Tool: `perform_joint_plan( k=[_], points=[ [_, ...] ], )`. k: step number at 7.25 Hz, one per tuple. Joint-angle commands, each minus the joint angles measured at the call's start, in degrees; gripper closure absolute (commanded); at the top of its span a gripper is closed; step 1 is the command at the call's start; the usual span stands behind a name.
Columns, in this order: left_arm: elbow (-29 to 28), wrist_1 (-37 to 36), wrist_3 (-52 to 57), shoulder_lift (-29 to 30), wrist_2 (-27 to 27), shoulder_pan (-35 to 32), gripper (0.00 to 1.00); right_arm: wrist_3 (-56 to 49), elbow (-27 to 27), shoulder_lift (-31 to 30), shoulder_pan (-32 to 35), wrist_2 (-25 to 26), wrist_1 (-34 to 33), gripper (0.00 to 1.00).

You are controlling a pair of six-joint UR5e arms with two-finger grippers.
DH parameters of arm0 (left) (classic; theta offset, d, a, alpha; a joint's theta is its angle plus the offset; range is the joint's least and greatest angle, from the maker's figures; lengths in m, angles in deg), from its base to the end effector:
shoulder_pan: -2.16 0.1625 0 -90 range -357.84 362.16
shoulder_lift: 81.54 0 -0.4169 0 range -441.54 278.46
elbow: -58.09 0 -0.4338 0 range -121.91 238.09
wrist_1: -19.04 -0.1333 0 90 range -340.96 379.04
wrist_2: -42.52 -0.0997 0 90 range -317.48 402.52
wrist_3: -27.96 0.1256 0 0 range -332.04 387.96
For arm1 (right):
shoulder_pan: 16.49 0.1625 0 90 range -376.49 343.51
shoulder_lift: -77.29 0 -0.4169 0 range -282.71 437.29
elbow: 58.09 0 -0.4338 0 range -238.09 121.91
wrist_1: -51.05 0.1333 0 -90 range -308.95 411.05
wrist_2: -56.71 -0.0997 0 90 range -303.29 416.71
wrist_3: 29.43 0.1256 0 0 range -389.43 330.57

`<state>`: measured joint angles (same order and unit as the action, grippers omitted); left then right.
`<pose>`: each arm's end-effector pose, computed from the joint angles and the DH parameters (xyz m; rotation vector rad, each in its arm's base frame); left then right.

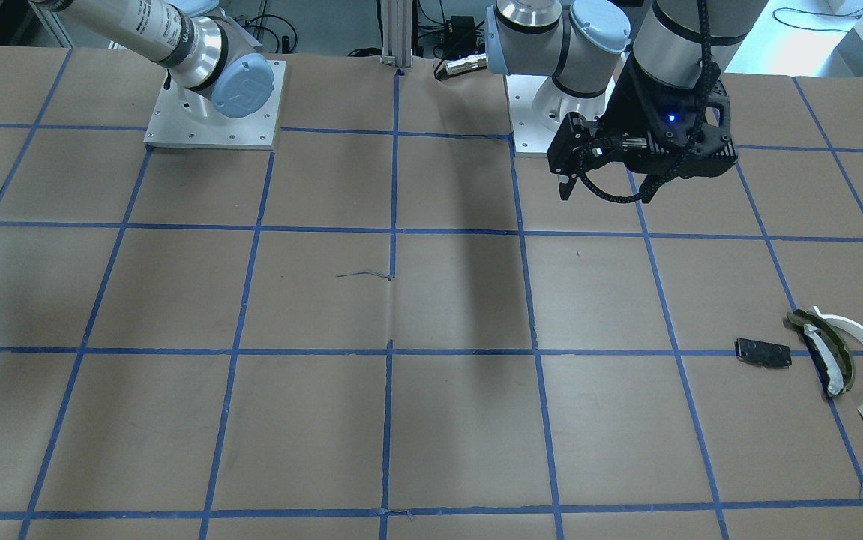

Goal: Place bearing gear from tray to pile

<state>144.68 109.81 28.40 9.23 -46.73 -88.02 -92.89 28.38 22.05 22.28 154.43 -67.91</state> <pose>-0.1366 -0.5423 0.4771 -0.0173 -3.1281 0.0511 -0.4755 -0.5312 0.1518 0.3338 -3.0771 -0.2089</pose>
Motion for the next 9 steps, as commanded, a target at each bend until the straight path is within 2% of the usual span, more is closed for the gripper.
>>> perform_joint_plan(
  k=[1,2,4,6,8,9],
  points=[
    [-0.01,-0.07,-0.09,-0.06,-0.22,0.00,0.00,4.46,-0.07,-9.39,2.61,-1.55,8.76,0.99],
    [-0.10,-0.07,-0.35,-0.06,-0.22,-0.09,0.00,6.57,0.02,-15.01,4.89,-4.96,12.57,0.99],
    [-0.01,-0.15,0.17,-0.06,-0.49,0.00,0.00,18.14,-0.07,-22.76,11.55,-4.99,22.59,0.99],
    [-0.10,-0.15,0.17,-0.06,-0.49,0.00,0.00,35.15,-0.07,-29.98,22.16,-5.52,30.42,0.99],
    [-0.10,-0.15,0.17,-0.06,-0.40,0.18,0.00,51.44,-0.68,-32.11,33.51,-5.52,33.61,0.99],
    [-0.01,-0.15,0.17,-0.06,-0.57,0.26,0.00,60.73,-1.64,-32.29,40.26,-7.96,34.66,0.99]
  ],
)
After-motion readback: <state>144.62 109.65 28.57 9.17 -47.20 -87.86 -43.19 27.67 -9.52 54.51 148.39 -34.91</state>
